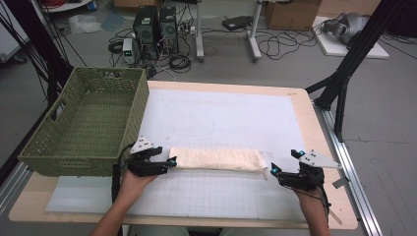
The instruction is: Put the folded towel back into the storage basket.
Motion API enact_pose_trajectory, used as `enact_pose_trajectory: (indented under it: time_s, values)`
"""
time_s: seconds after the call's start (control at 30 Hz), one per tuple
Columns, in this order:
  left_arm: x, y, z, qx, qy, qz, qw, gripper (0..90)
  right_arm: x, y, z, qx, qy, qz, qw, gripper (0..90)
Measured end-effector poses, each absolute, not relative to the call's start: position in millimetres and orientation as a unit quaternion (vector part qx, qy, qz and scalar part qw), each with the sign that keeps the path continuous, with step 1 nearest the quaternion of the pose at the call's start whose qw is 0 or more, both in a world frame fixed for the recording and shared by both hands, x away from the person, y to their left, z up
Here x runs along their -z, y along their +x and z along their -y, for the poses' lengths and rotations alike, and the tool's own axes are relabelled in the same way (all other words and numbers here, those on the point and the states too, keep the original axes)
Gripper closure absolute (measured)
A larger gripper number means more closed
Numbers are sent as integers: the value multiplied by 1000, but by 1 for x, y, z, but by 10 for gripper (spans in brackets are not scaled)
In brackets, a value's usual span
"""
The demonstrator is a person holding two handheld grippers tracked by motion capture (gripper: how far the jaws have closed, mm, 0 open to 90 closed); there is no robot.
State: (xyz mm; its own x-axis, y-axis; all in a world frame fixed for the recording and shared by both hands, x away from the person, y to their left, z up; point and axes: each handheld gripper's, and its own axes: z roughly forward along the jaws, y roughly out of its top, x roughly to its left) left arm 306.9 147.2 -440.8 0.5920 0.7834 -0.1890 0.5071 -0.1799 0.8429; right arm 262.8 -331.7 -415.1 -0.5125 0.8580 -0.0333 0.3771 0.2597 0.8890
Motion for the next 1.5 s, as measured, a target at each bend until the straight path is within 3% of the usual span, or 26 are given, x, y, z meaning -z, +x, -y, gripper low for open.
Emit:
enact_pose_trajectory:
  time_s: [0.37,0.8,0.9,0.97,1.0,1.07,1.3,1.5]
  values:
    - [449,311,-145,-146,762,-444,448,360,417,264,329,-442,410,-752,266,116]
    - [451,310,-133,-149,791,-420,420,444,417,266,323,-442,408,-756,258,116]
    - [451,310,-134,-150,793,-418,417,507,416,269,321,-441,425,-749,251,116]
    - [451,309,-134,-131,795,-408,429,634,418,273,317,-432,441,-748,242,122]
    - [451,308,-132,-131,799,-399,430,716,419,275,316,-430,443,-750,236,157]
    - [450,307,-130,-134,803,-394,427,761,421,277,310,-429,443,-755,226,216]
    - [450,307,-130,-133,801,-393,431,813,438,289,287,-399,437,-782,195,372]
    - [451,306,-130,-137,799,-394,433,825,448,292,283,-371,440,-796,187,425]
